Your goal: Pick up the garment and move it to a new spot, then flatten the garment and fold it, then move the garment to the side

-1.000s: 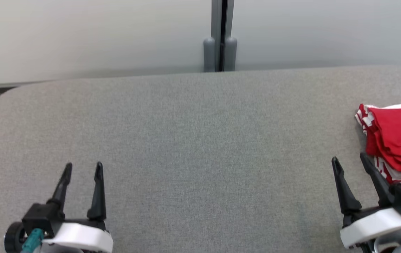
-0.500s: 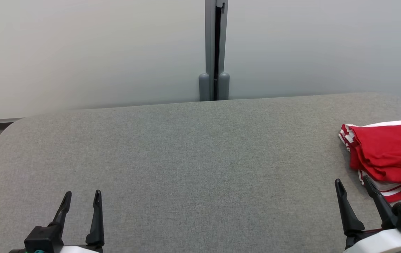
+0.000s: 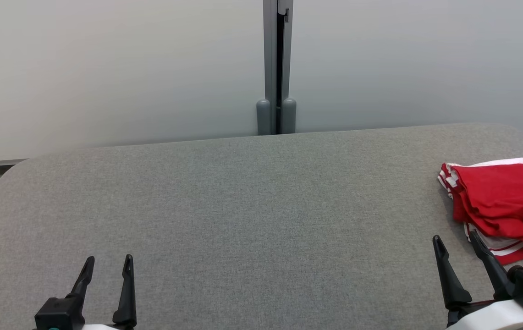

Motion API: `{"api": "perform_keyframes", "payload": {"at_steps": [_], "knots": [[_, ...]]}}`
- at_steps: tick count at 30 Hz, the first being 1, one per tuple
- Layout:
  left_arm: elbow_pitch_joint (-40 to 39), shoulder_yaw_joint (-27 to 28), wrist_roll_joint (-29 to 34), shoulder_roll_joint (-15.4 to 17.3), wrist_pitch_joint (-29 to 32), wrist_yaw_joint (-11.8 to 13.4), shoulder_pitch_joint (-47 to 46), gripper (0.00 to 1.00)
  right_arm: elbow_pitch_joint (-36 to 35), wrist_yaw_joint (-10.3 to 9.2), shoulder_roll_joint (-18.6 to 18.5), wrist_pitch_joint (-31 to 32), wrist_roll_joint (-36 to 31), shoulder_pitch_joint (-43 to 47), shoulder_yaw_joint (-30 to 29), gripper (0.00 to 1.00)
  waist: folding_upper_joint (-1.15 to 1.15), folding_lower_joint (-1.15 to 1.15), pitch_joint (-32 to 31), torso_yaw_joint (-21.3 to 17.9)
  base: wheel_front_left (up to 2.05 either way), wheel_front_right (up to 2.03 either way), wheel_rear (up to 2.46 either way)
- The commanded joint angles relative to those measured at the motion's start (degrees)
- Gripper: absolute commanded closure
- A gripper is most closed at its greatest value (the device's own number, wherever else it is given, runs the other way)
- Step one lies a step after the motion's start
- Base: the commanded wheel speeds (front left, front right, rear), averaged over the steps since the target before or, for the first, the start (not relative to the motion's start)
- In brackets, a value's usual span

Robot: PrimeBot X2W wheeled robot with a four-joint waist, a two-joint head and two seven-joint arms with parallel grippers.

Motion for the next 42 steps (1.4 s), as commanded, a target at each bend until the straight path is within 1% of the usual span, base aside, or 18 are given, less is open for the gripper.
{"api": "perform_keyframes", "payload": {"at_steps": [1,17,18,22,27,28,42], "knots": [[-0.07,0.05,-0.37,0.29,-0.07,0.24,-0.61,0.0,0.0,-0.11,-0.25,-0.15,0.04,0.04,0.05,0.0,0.0,0.0,0.06,0.07,0.0,0.0,0.0],[-0.24,-0.55,-1.21,0.45,-0.14,-0.18,-1.2,0.0,0.88,-0.11,-0.56,-0.73,0.05,-0.71,0.41,0.0,0.0,0.0,0.5,0.56,0.0,0.0,0.0],[-0.12,-0.63,-0.95,0.22,0.01,-0.17,-0.23,1.0,0.7,0.0,-0.24,-0.54,0.0,-0.39,0.48,1.0,0.0,0.0,0.51,0.56,0.0,0.0,0.0],[1.28,-0.91,-1.85,-0.79,0.21,-0.53,0.64,1.0,2.21,0.01,0.43,-0.51,0.98,0.37,0.84,1.0,0.0,0.0,0.56,0.57,0.0,0.0,0.0],[1.78,0.33,-6.93,-1.46,1.16,-1.68,-0.28,1.0,3.02,0.01,0.71,-0.12,6.65,-0.54,0.22,1.0,0.0,0.0,0.72,0.56,0.0,0.0,0.0],[1.78,0.33,-6.93,-1.46,1.16,-1.68,-0.28,1.0,3.02,0.01,0.71,-0.12,6.65,-0.54,0.22,1.0,0.0,0.0,0.72,0.56,0.0,0.0,0.0],[4.13,3.46,-19.39,-3.12,3.61,-4.97,-3.15,1.0,5.35,-0.01,1.38,0.93,20.56,-3.03,-1.39,1.0,0.0,0.0,1.13,0.54,0.0,0.0,0.0]]}}
